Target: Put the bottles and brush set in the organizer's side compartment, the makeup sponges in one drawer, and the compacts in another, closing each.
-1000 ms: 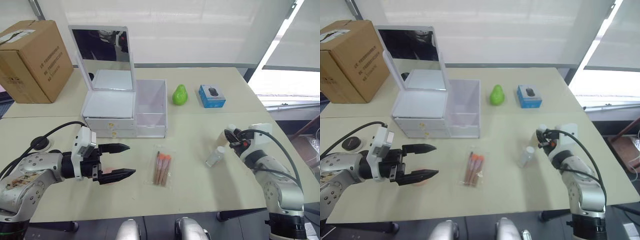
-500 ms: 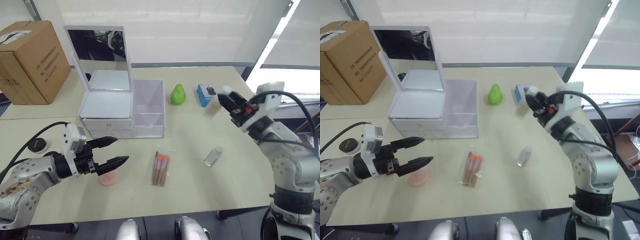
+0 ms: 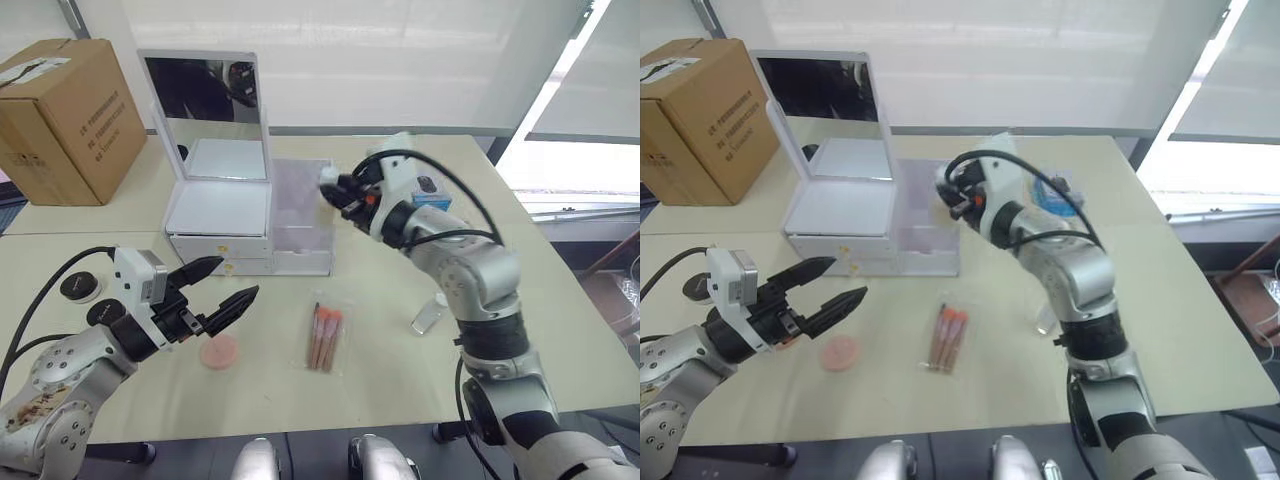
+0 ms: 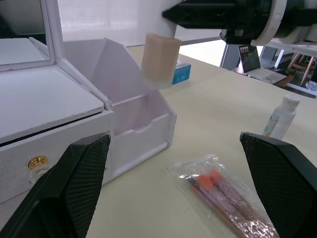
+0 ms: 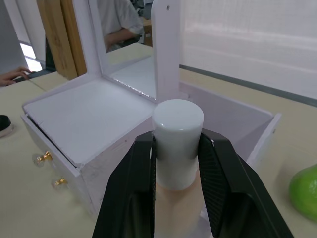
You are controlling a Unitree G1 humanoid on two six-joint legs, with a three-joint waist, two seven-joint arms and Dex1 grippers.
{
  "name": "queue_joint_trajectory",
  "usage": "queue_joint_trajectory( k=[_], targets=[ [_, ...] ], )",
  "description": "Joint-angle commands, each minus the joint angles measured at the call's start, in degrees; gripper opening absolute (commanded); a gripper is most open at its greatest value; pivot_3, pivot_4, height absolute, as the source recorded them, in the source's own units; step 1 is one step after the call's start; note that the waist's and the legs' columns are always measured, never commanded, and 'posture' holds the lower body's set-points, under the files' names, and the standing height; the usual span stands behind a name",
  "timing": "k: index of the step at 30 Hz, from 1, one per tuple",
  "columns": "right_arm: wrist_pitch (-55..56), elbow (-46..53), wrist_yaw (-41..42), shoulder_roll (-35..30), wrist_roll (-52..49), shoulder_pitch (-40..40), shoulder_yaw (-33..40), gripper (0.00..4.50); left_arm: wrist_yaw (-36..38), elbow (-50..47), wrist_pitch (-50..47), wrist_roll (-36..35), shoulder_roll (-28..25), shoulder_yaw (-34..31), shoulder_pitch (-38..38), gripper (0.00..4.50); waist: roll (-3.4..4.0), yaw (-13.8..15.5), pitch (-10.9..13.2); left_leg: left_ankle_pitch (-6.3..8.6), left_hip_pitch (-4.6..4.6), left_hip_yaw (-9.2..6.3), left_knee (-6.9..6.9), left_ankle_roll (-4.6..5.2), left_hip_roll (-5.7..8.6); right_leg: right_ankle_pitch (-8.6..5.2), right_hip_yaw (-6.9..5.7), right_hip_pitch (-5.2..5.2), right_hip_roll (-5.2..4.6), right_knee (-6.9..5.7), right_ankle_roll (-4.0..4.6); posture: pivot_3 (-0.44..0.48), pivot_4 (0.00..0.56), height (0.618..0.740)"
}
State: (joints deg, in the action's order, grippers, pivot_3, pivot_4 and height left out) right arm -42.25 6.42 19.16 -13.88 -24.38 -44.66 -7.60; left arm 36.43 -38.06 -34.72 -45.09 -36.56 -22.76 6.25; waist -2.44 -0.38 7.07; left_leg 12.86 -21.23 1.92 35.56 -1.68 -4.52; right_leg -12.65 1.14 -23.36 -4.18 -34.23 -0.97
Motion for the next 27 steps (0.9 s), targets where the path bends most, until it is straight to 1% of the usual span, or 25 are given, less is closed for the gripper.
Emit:
queue_joint_trajectory(
  k=[1, 10, 19, 27],
  targets=[
    [3.9, 0.2, 1.1, 1.9, 1.5, -0.2, -0.1, 0.92, -0.5, -2.7, 1.9, -0.4, -0.1, -0.9, 0.1, 4.5, 0.01, -0.2, 0.0, 0.0, 0.0, 0.0, 0.0, 0.0, 0.0, 0.0, 0.0, 0.0, 0.0, 0.0, 0.0, 0.0, 0.15, 0.733],
    [8.8, -4.9, 1.9, 4.5, 7.1, 1.4, -1.9, 0.92, -0.8, -3.2, 2.4, -0.9, -0.5, -1.0, 0.9, 4.5, 0.17, -0.3, 0.1, 0.0, 0.0, -0.03, 0.01, 0.0, -0.02, -0.01, -0.04, 0.0, 0.02, 0.0, -0.01, 0.0, 0.15, 0.733],
    [14.5, -13.6, 3.2, 6.0, 11.4, 4.0, -2.4, 0.92, -0.2, -2.2, 2.4, -1.1, -1.2, -1.0, 0.3, 4.5, 0.15, -0.3, 0.1, 0.0, 0.05, -0.05, 0.01, 0.0, -0.04, -0.05, -0.05, 0.07, 0.05, 0.0, -0.04, 0.0, 0.15, 0.733],
    [14.9, -10.8, 3.9, 8.1, 10.2, 4.6, -1.5, 0.92, 0.1, -1.7, 2.5, -1.2, -1.6, -1.0, 0.0, 4.5, 0.13, -0.4, 0.1, 0.0, 0.08, -0.06, 0.01, 0.0, -0.06, -0.08, -0.09, 0.09, 0.04, 0.0, -0.05, 0.0, 0.15, 0.733]
  ],
)
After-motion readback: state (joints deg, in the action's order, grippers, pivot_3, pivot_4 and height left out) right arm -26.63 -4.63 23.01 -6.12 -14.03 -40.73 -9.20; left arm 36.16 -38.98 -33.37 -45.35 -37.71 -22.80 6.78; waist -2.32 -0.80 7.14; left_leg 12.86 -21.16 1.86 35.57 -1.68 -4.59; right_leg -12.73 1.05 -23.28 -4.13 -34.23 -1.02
